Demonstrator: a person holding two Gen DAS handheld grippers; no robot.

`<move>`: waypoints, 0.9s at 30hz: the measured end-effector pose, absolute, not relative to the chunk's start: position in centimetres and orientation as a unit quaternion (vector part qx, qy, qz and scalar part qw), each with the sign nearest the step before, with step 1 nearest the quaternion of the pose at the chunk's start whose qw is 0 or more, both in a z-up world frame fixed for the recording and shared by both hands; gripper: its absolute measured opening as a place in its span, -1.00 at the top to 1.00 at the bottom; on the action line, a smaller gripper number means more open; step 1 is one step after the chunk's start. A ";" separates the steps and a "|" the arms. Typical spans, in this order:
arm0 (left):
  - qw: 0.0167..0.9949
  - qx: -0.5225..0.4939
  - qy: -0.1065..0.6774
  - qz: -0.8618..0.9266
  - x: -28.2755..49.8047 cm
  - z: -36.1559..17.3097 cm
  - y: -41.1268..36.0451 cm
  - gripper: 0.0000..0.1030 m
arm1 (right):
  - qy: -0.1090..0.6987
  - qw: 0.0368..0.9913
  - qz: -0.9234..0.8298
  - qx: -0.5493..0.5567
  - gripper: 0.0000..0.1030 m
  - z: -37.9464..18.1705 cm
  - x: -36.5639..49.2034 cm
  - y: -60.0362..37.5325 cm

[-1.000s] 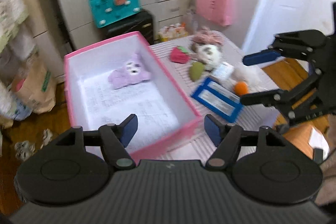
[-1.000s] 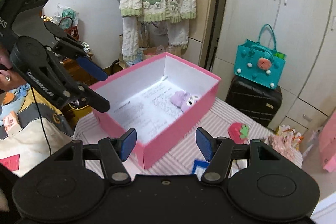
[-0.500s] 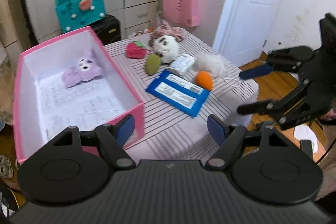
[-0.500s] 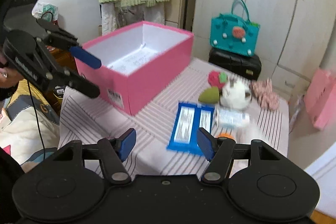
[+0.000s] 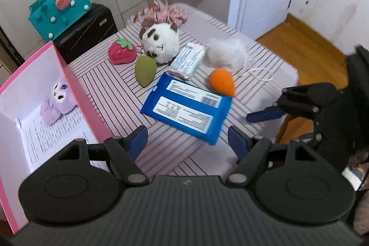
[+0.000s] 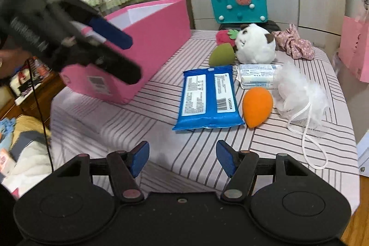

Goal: Organize soft objects
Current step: 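Close the left gripper on the blue wet-wipe pack edge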

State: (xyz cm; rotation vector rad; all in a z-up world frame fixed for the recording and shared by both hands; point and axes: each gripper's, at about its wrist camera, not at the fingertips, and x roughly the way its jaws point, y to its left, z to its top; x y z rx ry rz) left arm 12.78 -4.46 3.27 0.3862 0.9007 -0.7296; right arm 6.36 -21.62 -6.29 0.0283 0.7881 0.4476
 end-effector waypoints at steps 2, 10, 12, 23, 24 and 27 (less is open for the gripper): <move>0.812 0.197 0.436 -0.333 14.2 2.7 -5.7 -0.47 | 0.377 0.902 0.211 0.015 -0.38 -7.0 6.7 -21.4; 0.788 0.249 0.469 -0.312 19.6 0.5 -9.6 -0.47 | 0.362 0.907 0.212 0.042 -0.55 -8.2 8.3 -21.0; 0.781 0.256 0.476 -0.314 20.7 0.1 -10.5 -0.47 | 0.357 0.909 0.212 0.042 -0.59 -8.3 8.5 -21.0; 0.752 0.250 0.537 -0.290 25.5 -2.9 -13.0 -0.40 | 0.357 0.911 0.205 0.021 -0.73 -8.4 9.6 -21.0; 0.751 0.246 0.541 -0.287 25.9 -3.2 -13.0 -0.40 | 0.358 0.912 0.201 0.019 -0.73 -8.4 9.6 -21.0; 0.753 0.237 0.545 -0.282 27.0 -3.7 -12.9 -0.40 | 0.360 0.912 0.198 0.021 -0.78 -8.4 9.8 -20.9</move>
